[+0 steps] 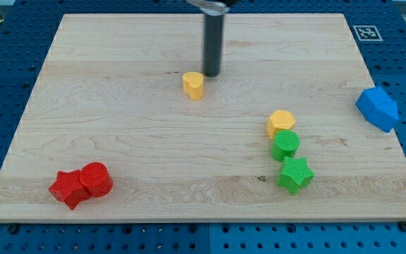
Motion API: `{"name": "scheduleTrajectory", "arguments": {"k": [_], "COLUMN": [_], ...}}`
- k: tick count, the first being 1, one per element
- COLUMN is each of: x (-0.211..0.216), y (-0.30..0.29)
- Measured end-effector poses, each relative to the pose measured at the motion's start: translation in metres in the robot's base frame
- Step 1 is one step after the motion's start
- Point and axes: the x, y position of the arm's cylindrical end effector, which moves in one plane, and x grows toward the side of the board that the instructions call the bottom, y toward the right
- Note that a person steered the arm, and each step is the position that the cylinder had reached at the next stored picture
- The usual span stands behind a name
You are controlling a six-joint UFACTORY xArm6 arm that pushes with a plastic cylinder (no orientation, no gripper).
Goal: Move the yellow heart slightly right
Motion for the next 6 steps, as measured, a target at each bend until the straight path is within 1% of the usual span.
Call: {"name": "scheduleTrajectory", "arguments": {"k": [1,2,3,4,5,6], "x": [-0.003,0.028,0.054,0.061,0.056,0.038], "y": [-0.064,-0.049,0.019,0.073,0.054,0.053]}}
